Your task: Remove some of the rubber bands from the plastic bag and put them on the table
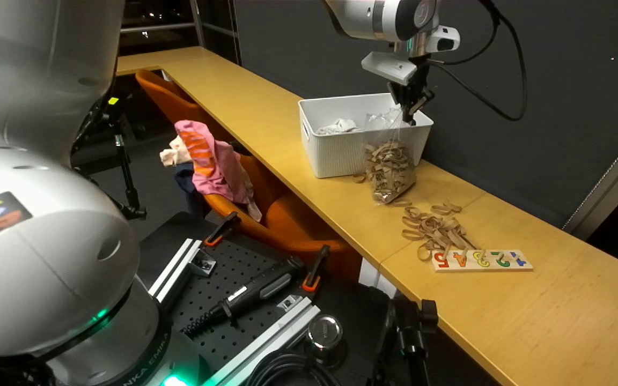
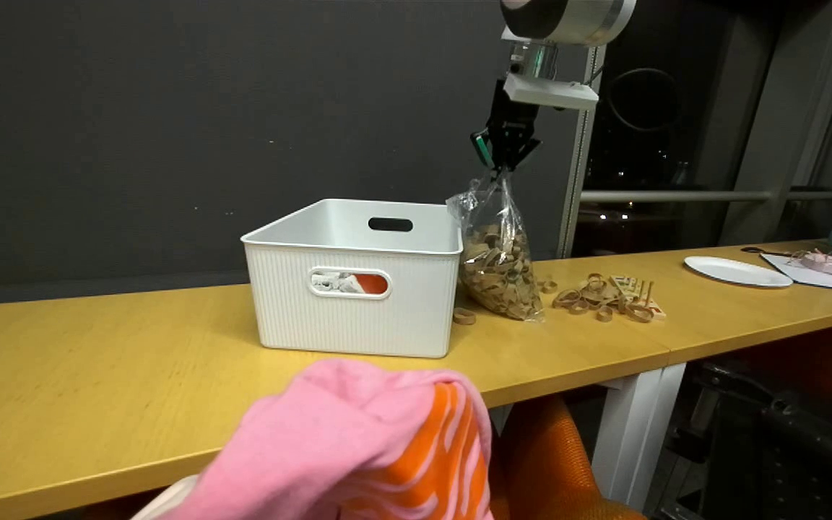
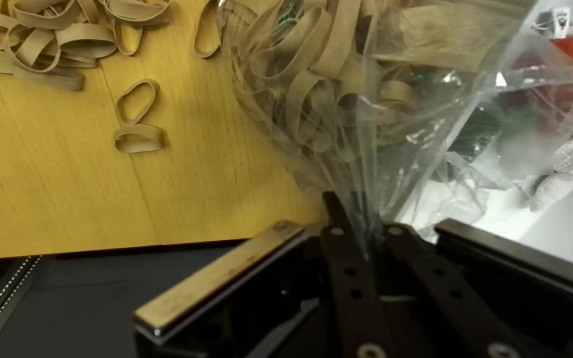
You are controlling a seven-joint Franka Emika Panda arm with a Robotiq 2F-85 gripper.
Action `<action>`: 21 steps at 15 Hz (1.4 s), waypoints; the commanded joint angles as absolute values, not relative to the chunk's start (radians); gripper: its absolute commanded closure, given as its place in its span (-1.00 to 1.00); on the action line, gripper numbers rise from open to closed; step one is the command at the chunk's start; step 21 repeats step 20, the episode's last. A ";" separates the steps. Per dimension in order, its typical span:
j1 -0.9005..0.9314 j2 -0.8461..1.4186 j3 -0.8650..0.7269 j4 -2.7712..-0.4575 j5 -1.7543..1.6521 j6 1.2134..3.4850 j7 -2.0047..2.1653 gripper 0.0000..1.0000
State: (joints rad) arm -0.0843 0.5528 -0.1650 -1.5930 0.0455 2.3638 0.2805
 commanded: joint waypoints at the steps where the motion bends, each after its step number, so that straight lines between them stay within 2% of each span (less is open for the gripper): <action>1: -0.097 0.543 -0.149 -1.578 0.052 2.341 0.260 0.20; 3: -0.095 0.515 -0.149 -1.613 0.051 2.353 0.257 -0.13; 9: -0.096 0.400 -0.150 -1.743 0.054 2.416 0.243 -0.97; 21: -0.134 0.195 -0.151 -2.065 0.141 2.528 0.212 -1.00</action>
